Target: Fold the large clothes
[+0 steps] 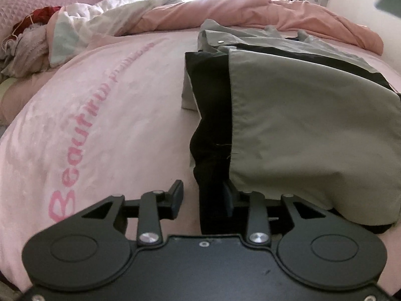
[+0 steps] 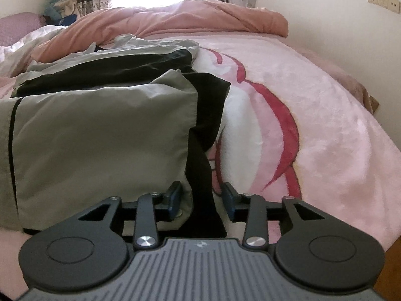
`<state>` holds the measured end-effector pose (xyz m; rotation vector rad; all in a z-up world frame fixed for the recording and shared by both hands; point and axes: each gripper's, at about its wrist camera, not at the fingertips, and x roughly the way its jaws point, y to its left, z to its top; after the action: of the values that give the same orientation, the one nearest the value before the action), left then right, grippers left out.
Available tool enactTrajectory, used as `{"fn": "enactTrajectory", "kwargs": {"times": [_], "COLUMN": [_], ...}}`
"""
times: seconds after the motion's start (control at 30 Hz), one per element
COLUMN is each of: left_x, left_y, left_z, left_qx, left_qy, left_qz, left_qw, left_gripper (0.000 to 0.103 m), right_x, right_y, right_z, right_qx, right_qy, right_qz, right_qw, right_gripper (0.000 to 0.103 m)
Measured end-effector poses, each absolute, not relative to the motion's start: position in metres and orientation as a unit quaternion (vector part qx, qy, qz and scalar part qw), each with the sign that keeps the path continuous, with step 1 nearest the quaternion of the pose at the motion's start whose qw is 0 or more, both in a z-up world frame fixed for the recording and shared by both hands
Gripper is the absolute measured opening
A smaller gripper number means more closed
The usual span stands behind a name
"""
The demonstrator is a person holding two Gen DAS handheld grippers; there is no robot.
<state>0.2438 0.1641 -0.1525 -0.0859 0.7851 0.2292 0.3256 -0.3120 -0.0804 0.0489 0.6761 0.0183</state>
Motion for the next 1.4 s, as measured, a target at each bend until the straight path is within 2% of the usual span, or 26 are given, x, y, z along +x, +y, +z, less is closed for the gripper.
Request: {"fn": "enactTrajectory", "kwargs": {"times": [0.07,0.17,0.23,0.27,0.3,0.33,0.37,0.4,0.47,0.63,0.83,0.97,1.17,1.23,1.27,1.3,1.33,1.37,1.4], "left_x": [0.246,0.252,0.256,0.257,0.257,0.255,0.253,0.250,0.243,0.209,0.207,0.258,0.398,0.446,0.474,0.494,0.507,0.509,0.508], "left_y": [0.168,0.171,0.172,0.172,0.174,0.176,0.178,0.180,0.175,0.167,0.167,0.165,0.198,0.216,0.228,0.237,0.245,0.250,0.249], "left_z": [-0.154,-0.156,-0.157,-0.156,-0.156,-0.156,-0.155,-0.152,-0.139,-0.100,-0.056,-0.041,-0.029,-0.022,-0.019,-0.017,-0.019,-0.023,-0.027], "left_qx": [-0.050,-0.058,-0.059,-0.059,-0.063,-0.073,-0.088,-0.103,-0.090,-0.081,-0.096,-0.078,-0.138,-0.159,-0.171,-0.188,-0.204,-0.202,-0.178], "left_qy": [0.381,0.378,0.378,0.380,0.381,0.380,0.379,0.376,0.360,0.309,0.253,0.194,0.182,0.167,0.180,0.200,0.208,0.192,0.174], "left_qz": [0.110,0.105,0.104,0.107,0.111,0.108,0.097,0.086,0.097,0.084,0.079,0.100,0.122,0.118,0.121,0.113,0.100,0.095,0.105], "left_qw": [0.917,0.918,0.918,0.917,0.916,0.916,0.916,0.917,0.923,0.944,0.960,0.973,0.966,0.966,0.961,0.955,0.951,0.956,0.963], "left_gripper": [0.037,0.037,0.039,0.043,0.044,0.040,0.016,0.009,0.007,0.007,0.006,0.006,0.006,0.012,0.014,0.016,0.019,0.030,0.048], "right_x": [0.330,0.334,0.335,0.335,0.334,0.333,0.329,0.325,0.316,0.288,0.300,0.373,0.505,0.552,0.565,0.574,0.579,0.582,0.584], "right_y": [-0.314,-0.317,-0.317,-0.317,-0.318,-0.317,-0.315,-0.312,-0.312,-0.337,-0.329,-0.319,-0.303,-0.304,-0.306,-0.308,-0.310,-0.313,-0.316], "right_z": [-0.083,-0.085,-0.084,-0.084,-0.084,-0.082,-0.080,-0.077,-0.071,-0.043,0.000,0.046,0.087,0.086,0.085,0.083,0.079,0.071,0.059], "right_qx": [0.035,0.049,0.052,0.056,0.056,0.060,0.061,0.045,0.042,0.138,0.114,0.118,0.137,0.160,0.168,0.172,0.175,0.180,0.187], "right_qy": [0.337,0.341,0.344,0.344,0.343,0.340,0.332,0.323,0.310,0.255,0.196,0.181,0.139,0.117,0.097,0.080,0.069,0.060,0.052], "right_qz": [0.014,0.020,0.019,0.019,0.016,0.032,0.039,0.036,0.036,0.057,0.064,0.071,0.059,0.064,0.045,0.014,-0.014,-0.029,-0.026], "right_qw": [0.941,0.939,0.937,0.937,0.938,0.938,0.941,0.945,0.949,0.955,0.972,0.974,0.979,0.978,0.980,0.982,0.982,0.981,0.981], "right_gripper": [0.054,0.057,0.057,0.054,0.031,0.014,0.010,0.009,0.008,0.008,0.008,0.008,0.008,0.015,0.031,0.056,0.070,0.087,0.087]}}
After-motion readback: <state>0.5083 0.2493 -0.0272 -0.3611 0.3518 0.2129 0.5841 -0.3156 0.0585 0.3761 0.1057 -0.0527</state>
